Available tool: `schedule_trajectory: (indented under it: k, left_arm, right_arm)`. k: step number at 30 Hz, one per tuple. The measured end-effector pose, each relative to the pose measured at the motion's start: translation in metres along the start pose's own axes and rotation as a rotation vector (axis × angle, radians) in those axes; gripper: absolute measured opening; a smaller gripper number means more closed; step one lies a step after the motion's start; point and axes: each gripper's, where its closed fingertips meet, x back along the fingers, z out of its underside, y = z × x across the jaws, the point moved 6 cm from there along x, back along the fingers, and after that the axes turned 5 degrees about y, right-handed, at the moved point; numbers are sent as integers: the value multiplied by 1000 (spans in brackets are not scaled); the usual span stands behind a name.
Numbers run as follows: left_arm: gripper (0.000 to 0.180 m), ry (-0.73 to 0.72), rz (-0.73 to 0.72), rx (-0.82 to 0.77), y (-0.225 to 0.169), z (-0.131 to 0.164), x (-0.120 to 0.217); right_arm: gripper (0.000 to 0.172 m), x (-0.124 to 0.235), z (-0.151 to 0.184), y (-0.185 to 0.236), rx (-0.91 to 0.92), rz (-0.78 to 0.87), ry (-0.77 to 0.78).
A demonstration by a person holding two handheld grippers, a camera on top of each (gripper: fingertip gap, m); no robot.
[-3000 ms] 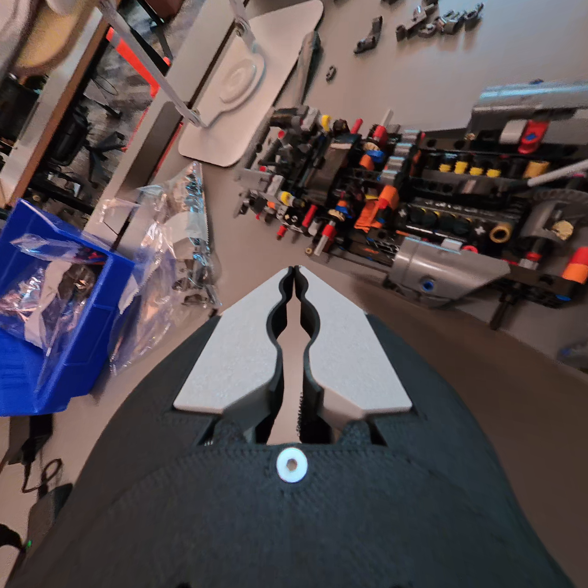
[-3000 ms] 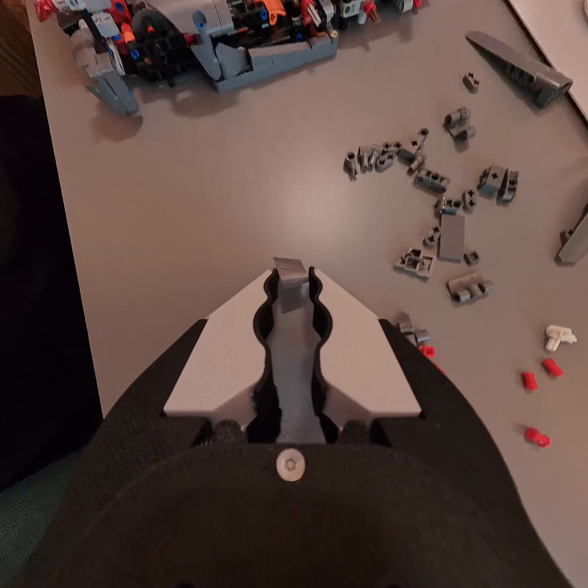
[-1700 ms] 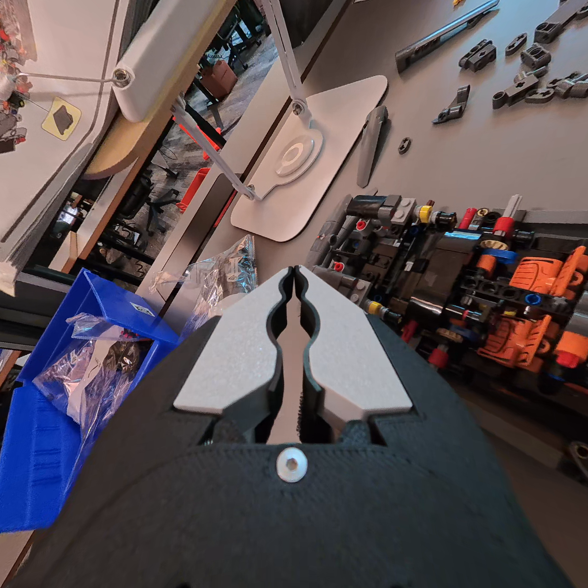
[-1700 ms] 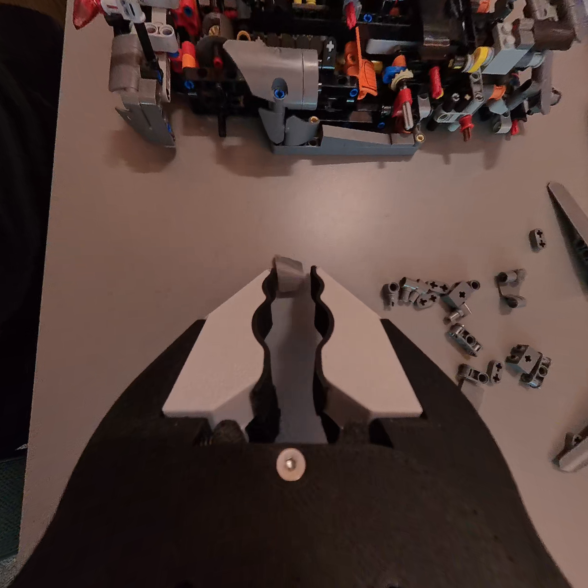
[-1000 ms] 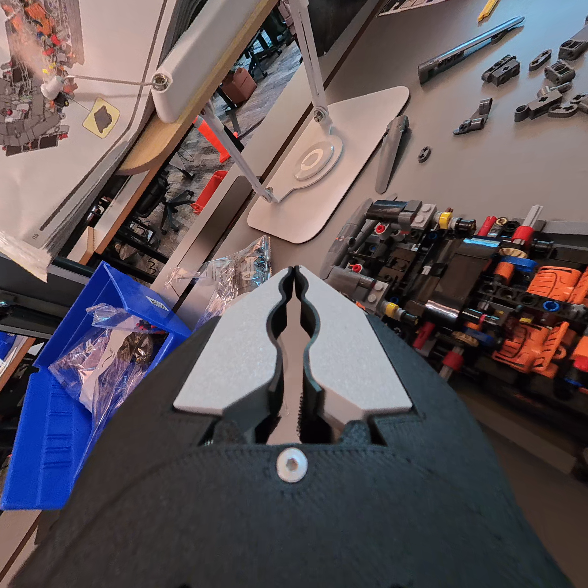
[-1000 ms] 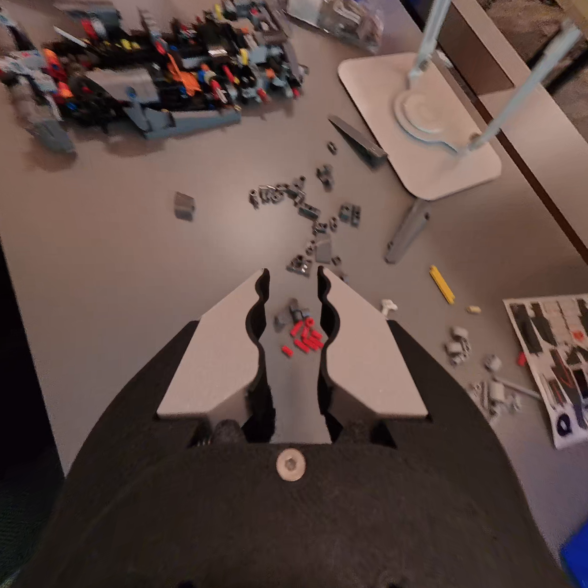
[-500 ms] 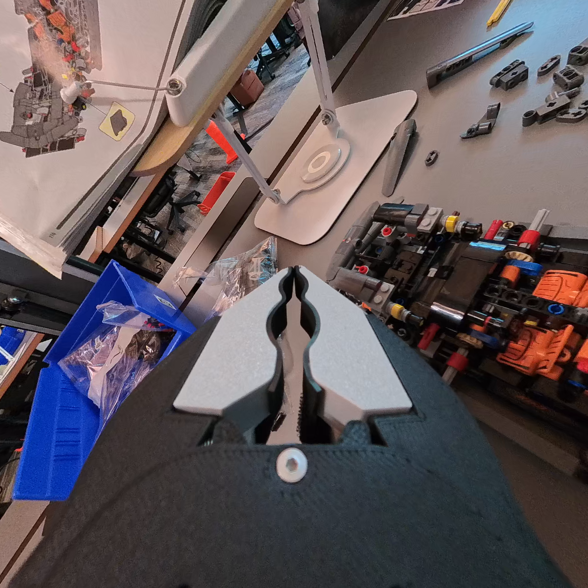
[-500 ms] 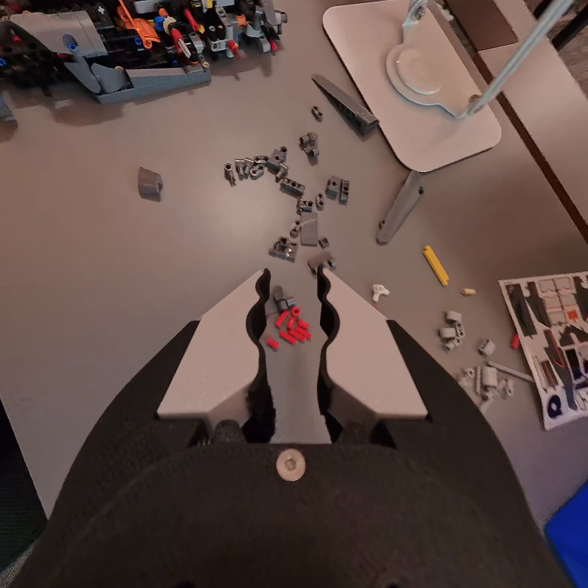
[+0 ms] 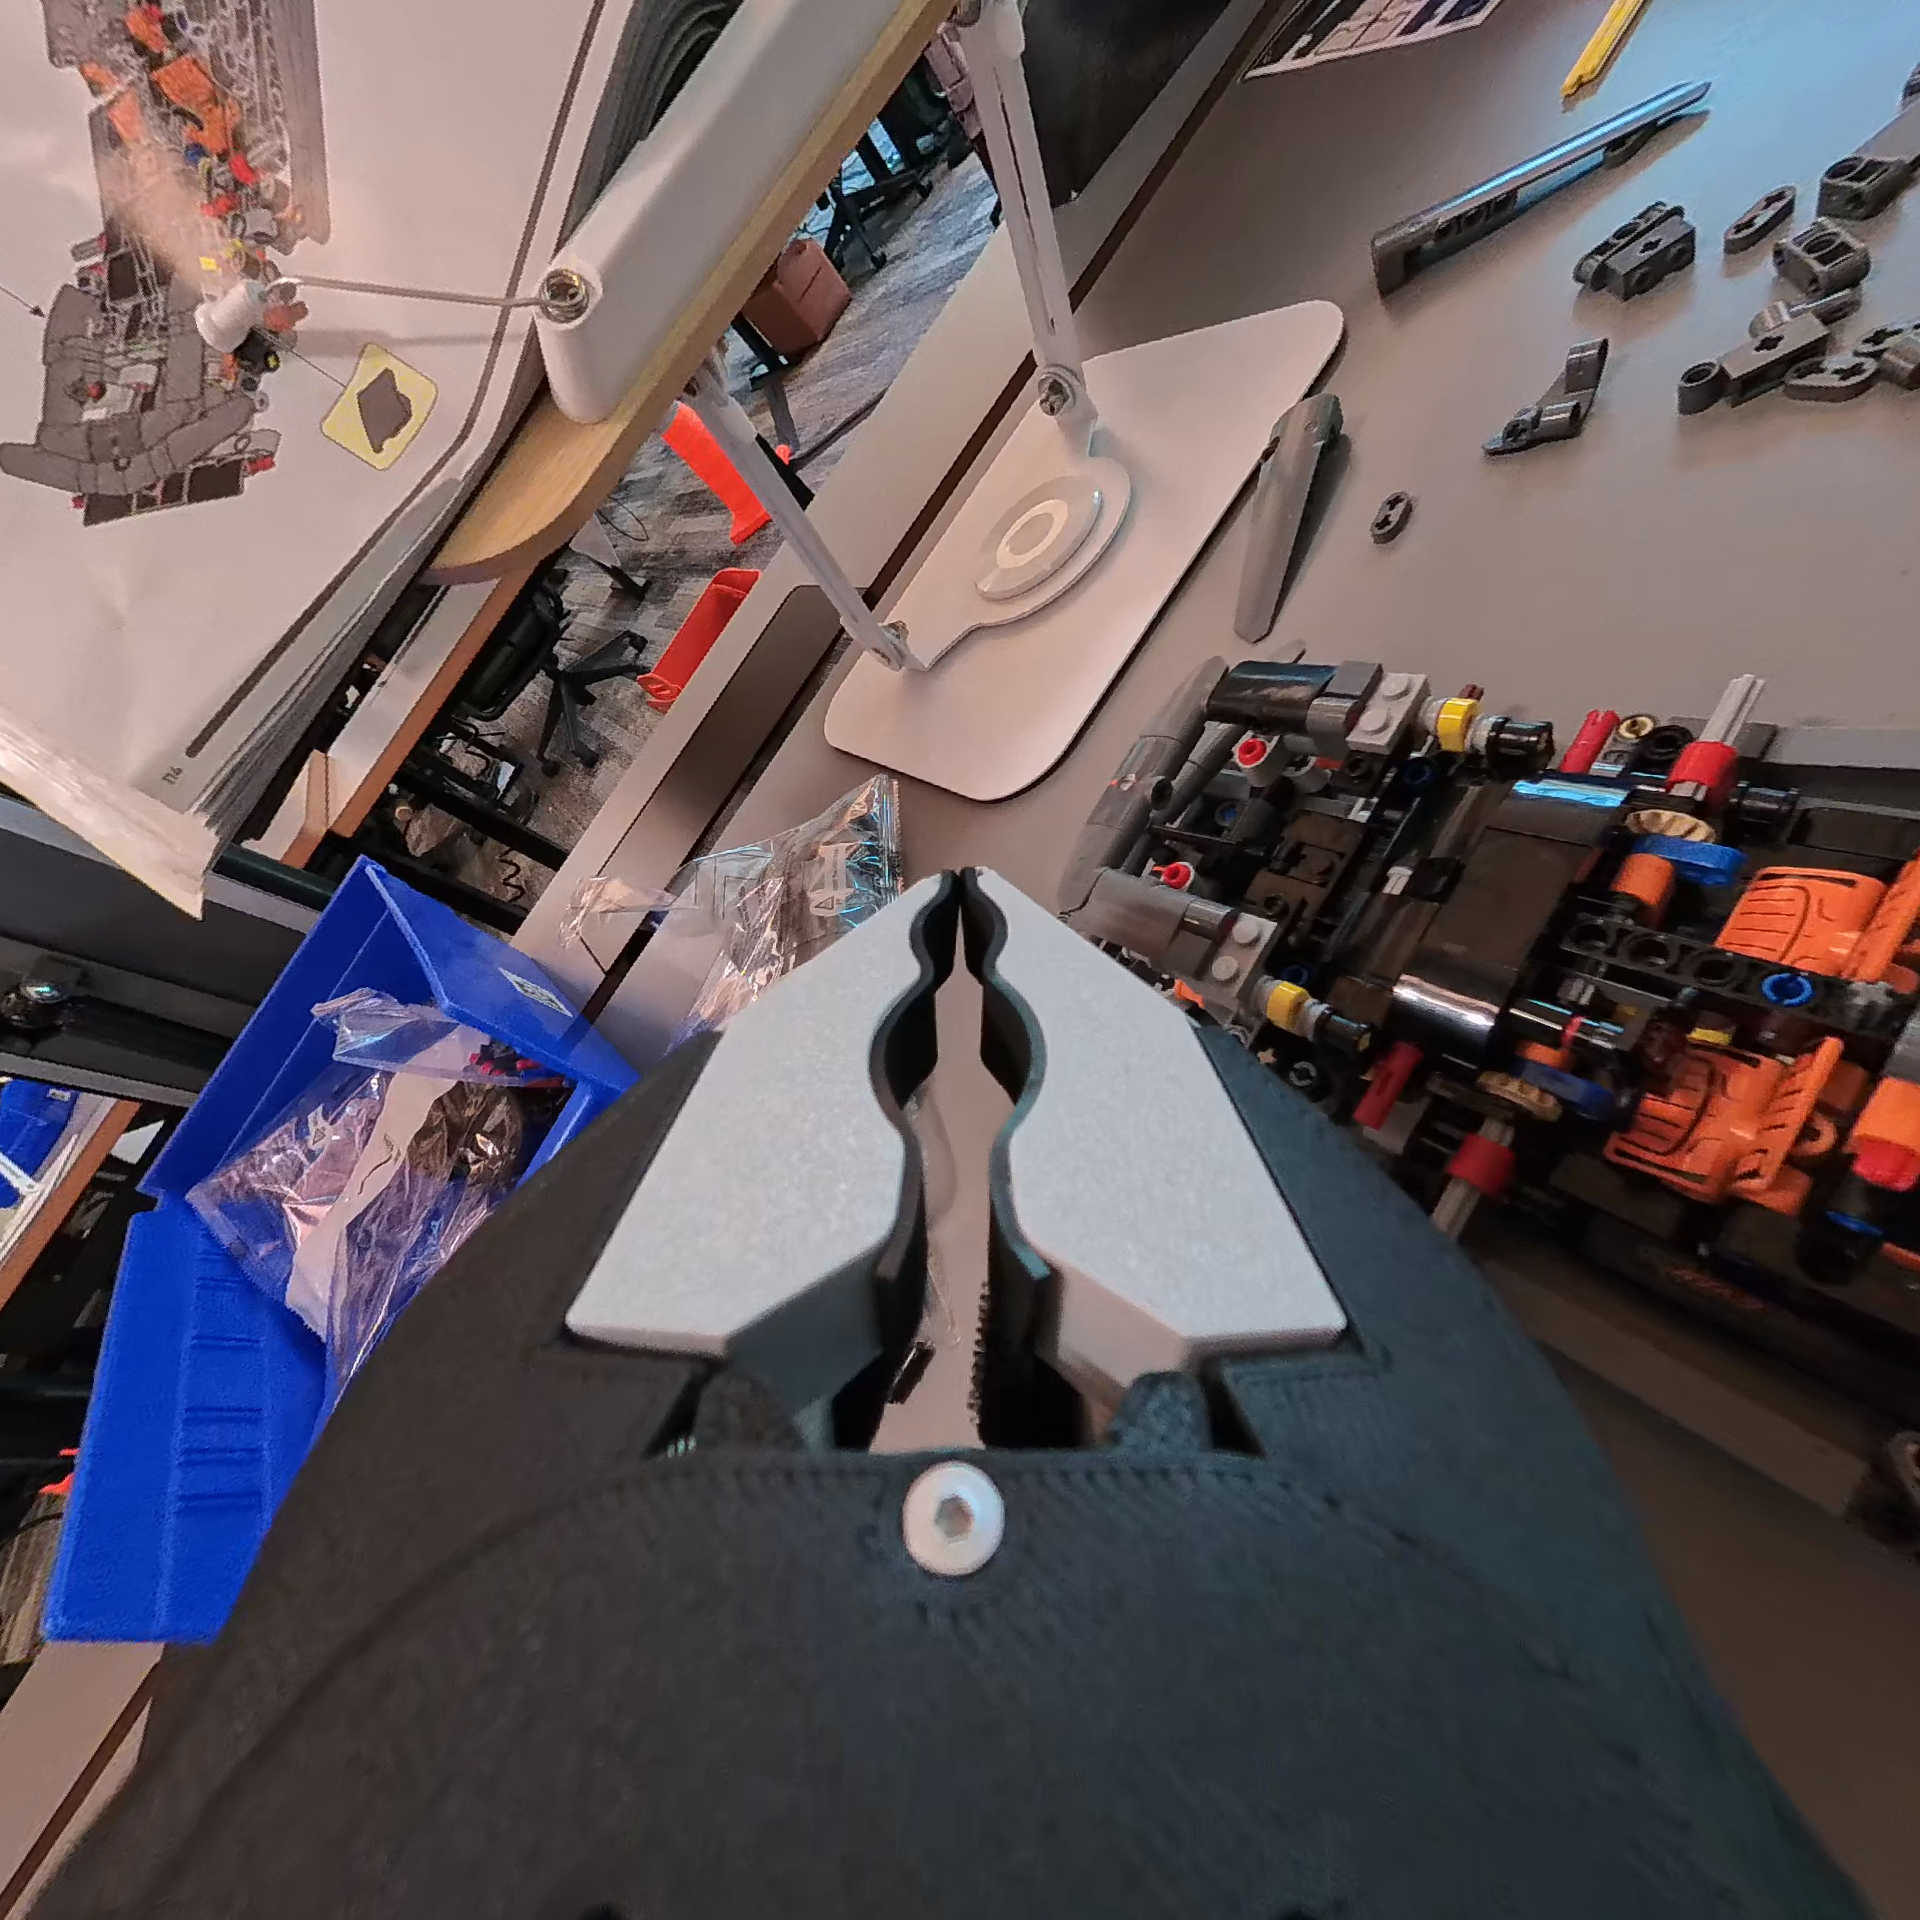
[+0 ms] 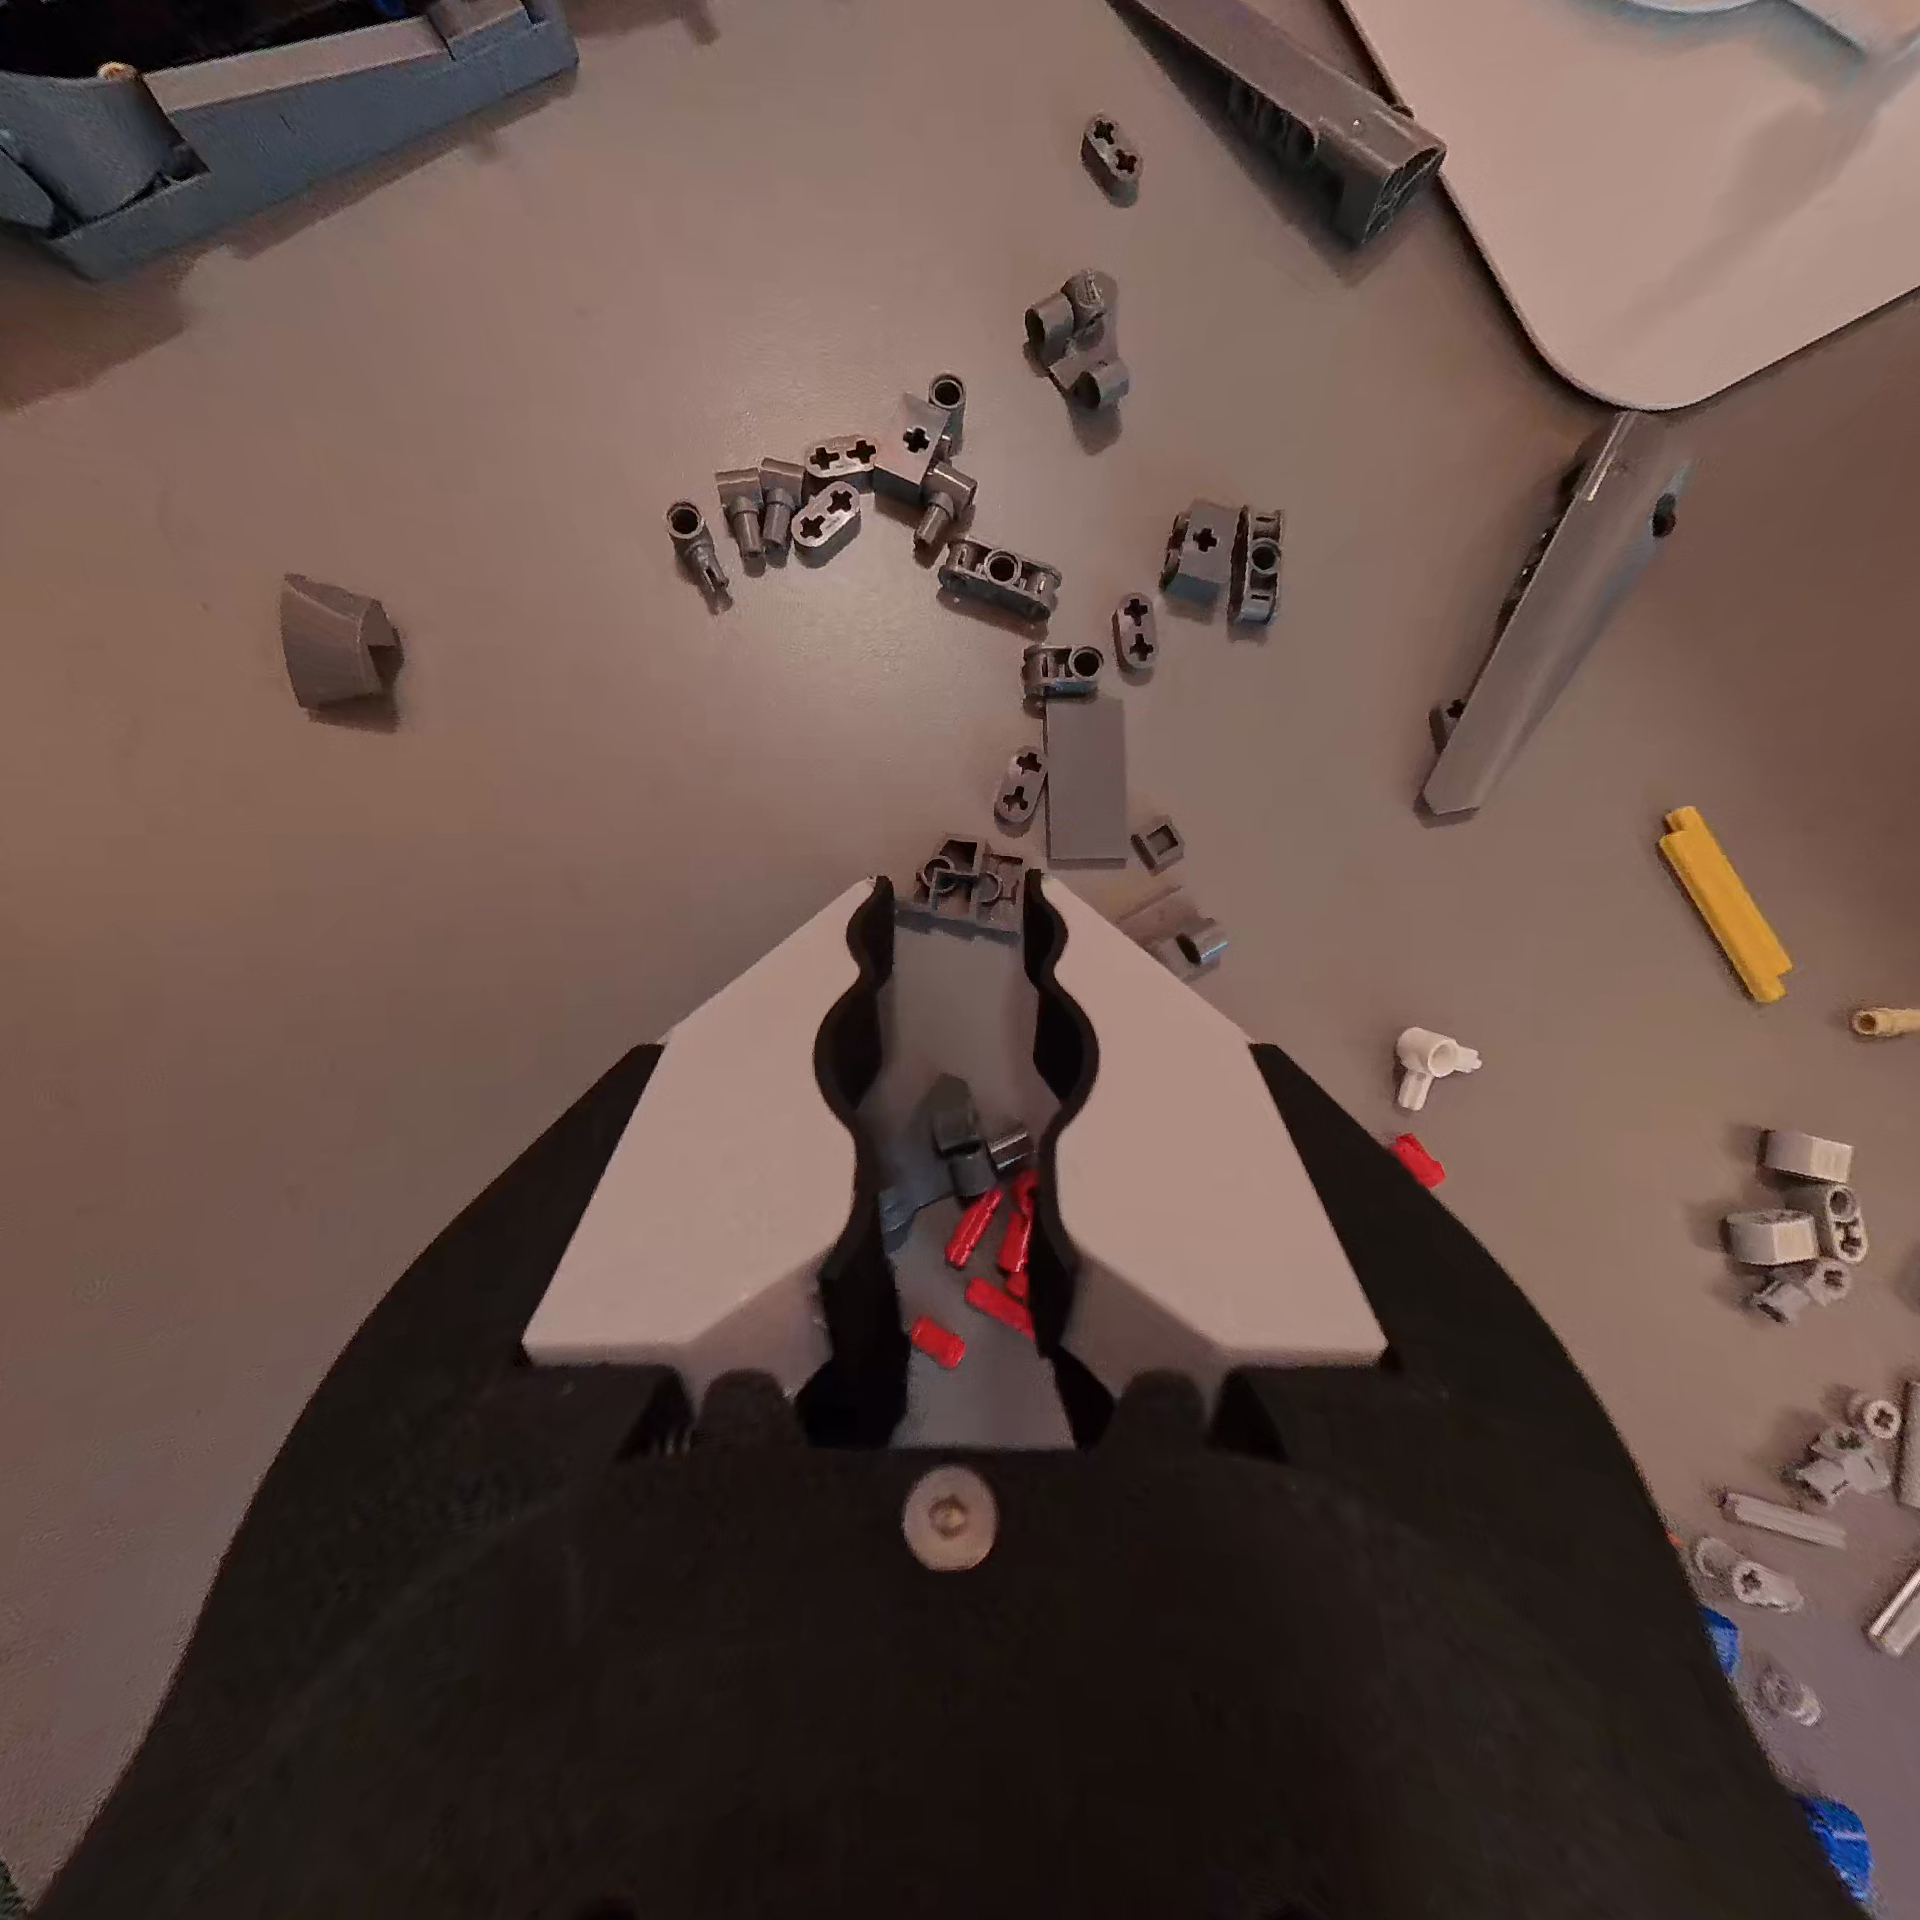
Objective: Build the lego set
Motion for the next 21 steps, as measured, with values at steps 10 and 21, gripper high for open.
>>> schedule_trajectory:
  k: [10,21]
  left_arm:
    - [0,-33,10,-10,-6,-12,2]
    - [12,-226,168,-415,-83,-97,26]
  right_arm:
    - [22,-2,-4,13,13,-98,-32]
    - [0,28,-46,40,-54,-441,-370]
